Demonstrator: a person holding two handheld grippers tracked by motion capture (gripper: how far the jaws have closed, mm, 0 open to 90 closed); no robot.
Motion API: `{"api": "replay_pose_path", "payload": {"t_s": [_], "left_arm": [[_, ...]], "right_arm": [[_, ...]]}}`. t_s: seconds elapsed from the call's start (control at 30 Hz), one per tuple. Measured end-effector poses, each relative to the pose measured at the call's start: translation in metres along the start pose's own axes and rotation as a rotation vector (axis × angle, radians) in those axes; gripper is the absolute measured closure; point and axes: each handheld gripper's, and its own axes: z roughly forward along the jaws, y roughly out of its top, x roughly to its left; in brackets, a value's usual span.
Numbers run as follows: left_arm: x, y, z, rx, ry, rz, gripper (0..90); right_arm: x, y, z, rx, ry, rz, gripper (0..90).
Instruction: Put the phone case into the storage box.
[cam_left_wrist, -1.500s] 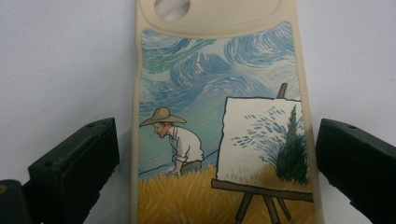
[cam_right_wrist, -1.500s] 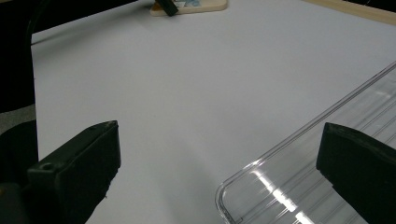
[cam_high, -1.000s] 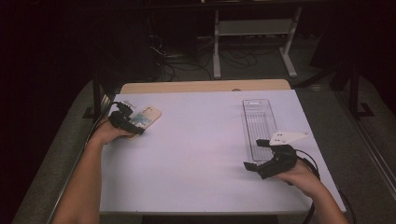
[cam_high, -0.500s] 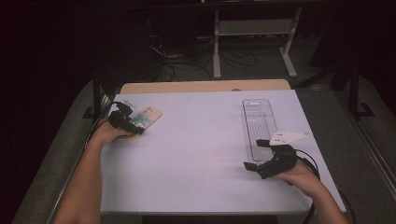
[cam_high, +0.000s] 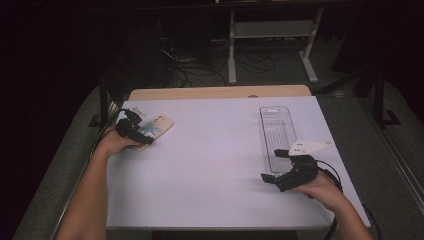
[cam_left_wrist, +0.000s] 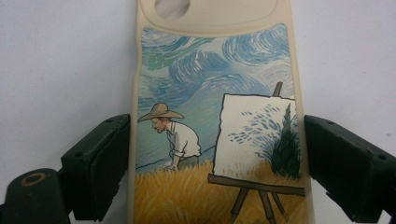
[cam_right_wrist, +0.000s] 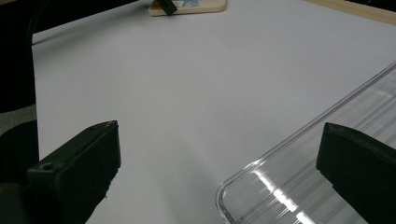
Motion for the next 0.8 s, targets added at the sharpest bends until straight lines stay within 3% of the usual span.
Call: {"api": "replay_pose_path", "payload": {"t_s": [0.13,0.33,0.43,0.67,0.8], "left_arm": [[-0.005,0.002,-0.004,-0.029,-0.011,-0.002,10.9],[-0.011,0.005,-0.011,-0.036,-0.025,0.033,11.0],[-0.014,0.007,-0.016,-0.029,-0.03,0.07,11.0],[-0.029,0.014,-0.023,-0.063,-0.066,0.082,11.0],[-0.038,0.018,-0.028,-0.069,-0.09,0.114,11.0]], "right_arm": [[0.0,0.0,0.0,-0.001,0.0,0.0,0.0],[0.0,0.0,0.0,0.0,0.0,0.0,0.0],[0.0,0.0,0.0,0.0,0.0,0.0,0.0],[0.0,0.0,0.0,-0.001,0.0,-0.001,0.0],[0.0,0.0,0.0,0.004,0.002,0.004,0.0]]}}
